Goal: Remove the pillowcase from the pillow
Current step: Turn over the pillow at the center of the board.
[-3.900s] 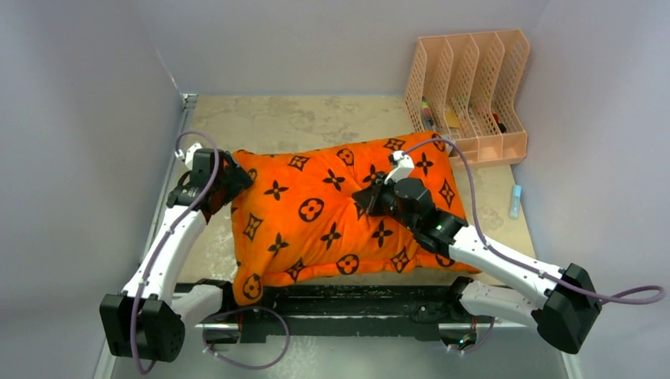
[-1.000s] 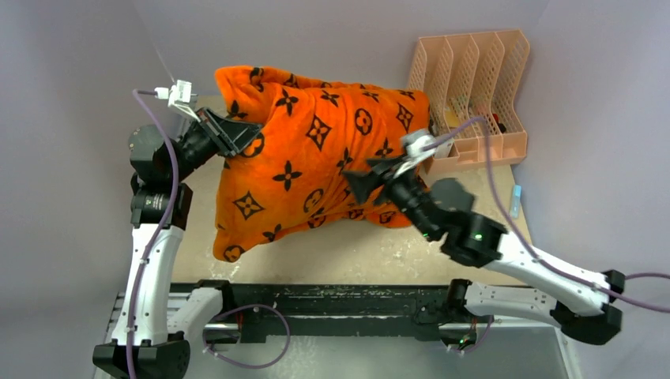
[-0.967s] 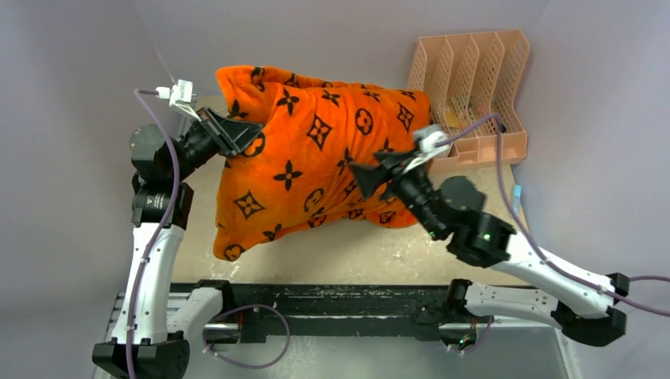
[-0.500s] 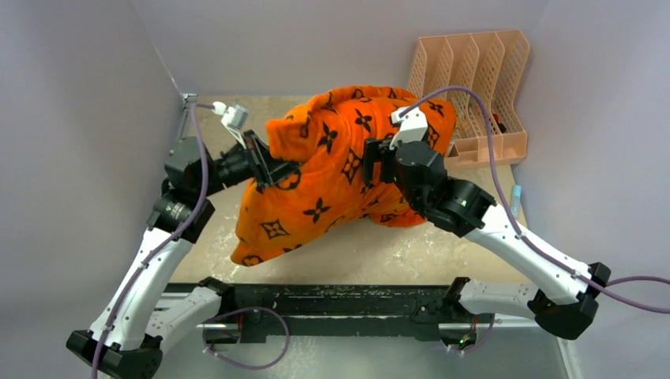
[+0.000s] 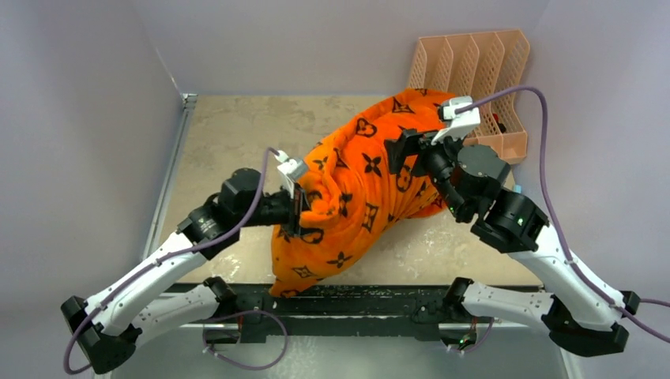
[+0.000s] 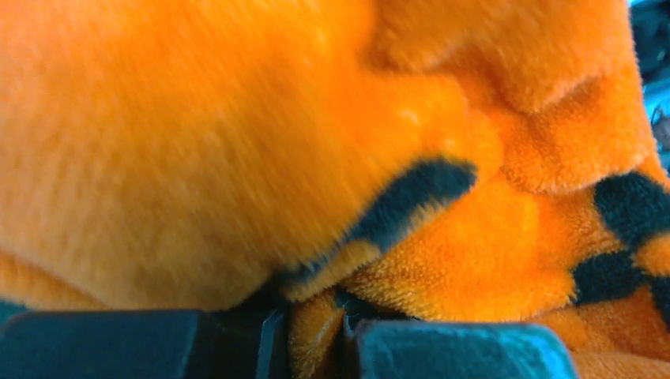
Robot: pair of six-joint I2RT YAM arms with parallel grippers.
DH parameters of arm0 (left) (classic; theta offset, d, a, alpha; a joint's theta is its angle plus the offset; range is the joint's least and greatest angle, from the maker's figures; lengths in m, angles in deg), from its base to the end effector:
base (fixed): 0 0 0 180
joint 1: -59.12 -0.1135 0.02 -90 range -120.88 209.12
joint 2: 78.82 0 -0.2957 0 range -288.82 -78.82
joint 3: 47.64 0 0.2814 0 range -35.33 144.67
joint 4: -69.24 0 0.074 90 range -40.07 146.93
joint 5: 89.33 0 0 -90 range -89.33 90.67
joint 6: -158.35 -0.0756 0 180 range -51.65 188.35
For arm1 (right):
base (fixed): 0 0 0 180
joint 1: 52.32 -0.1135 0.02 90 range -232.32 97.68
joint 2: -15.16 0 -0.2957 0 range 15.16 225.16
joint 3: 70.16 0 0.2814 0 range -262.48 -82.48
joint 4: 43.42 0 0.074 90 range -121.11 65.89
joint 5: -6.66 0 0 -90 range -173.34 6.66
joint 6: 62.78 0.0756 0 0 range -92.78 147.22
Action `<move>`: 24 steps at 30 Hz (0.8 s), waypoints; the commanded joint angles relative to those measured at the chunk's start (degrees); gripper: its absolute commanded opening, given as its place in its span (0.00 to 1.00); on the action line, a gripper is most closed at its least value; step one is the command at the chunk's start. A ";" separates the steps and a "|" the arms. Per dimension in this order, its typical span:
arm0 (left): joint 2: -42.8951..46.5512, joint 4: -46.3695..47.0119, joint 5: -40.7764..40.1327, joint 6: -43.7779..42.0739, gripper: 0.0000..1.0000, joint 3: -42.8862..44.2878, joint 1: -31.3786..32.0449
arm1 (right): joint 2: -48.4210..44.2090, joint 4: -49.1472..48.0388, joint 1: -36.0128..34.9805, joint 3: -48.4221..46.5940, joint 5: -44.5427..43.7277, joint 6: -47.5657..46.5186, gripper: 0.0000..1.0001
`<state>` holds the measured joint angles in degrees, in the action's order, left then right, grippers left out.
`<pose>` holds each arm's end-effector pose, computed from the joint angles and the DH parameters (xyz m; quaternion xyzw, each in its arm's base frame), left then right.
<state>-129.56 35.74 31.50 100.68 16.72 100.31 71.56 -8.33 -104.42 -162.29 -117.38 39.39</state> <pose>0.1528 -0.1852 0.3615 0.2132 0.7750 -0.5057 0.3134 0.1694 0.1487 0.5256 -0.0340 0.7030 0.1874 0.6852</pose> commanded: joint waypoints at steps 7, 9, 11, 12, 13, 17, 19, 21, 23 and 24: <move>-4.71 -2.75 -11.70 0.69 0.00 -4.15 15.70 | 9.73 0.63 0.15 -4.92 -14.44 -6.37 0.90; -4.76 0.75 -9.86 2.13 0.00 -6.18 17.36 | 10.61 -1.97 0.15 -5.04 -12.12 -9.60 0.90; -7.48 -2.96 -11.93 0.59 0.00 -5.10 19.79 | 12.04 -3.16 0.36 -5.99 -9.67 -10.63 0.90; -8.78 -4.29 -13.56 -0.01 0.00 -4.50 20.83 | 13.17 -1.85 0.41 -6.96 -8.85 -10.62 0.90; -9.46 -4.27 -14.20 -0.14 0.00 -4.35 21.60 | 14.48 0.51 0.50 -8.03 -8.51 -10.01 0.90; -7.81 -4.65 -15.64 -0.92 0.07 -2.74 22.18 | 15.49 11.10 0.74 -3.73 -26.25 1.28 0.91; -4.98 -5.92 -18.80 -0.94 0.27 -2.09 22.18 | 11.72 15.25 1.94 4.17 -27.12 6.99 0.89; -1.82 -7.13 -22.63 -0.39 0.49 -2.01 22.18 | 6.23 17.02 2.76 10.83 -21.49 12.48 0.87; 0.18 -10.13 -27.55 -0.32 0.63 -0.38 22.18 | 0.80 18.52 2.79 16.17 -16.89 17.65 0.84; 0.47 -11.86 -29.35 -0.75 0.66 1.18 22.18 | -1.53 20.20 2.79 17.74 -15.70 20.94 0.83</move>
<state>-131.03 30.17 17.05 100.44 13.51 123.43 79.19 1.34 -102.08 -150.64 -135.02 46.86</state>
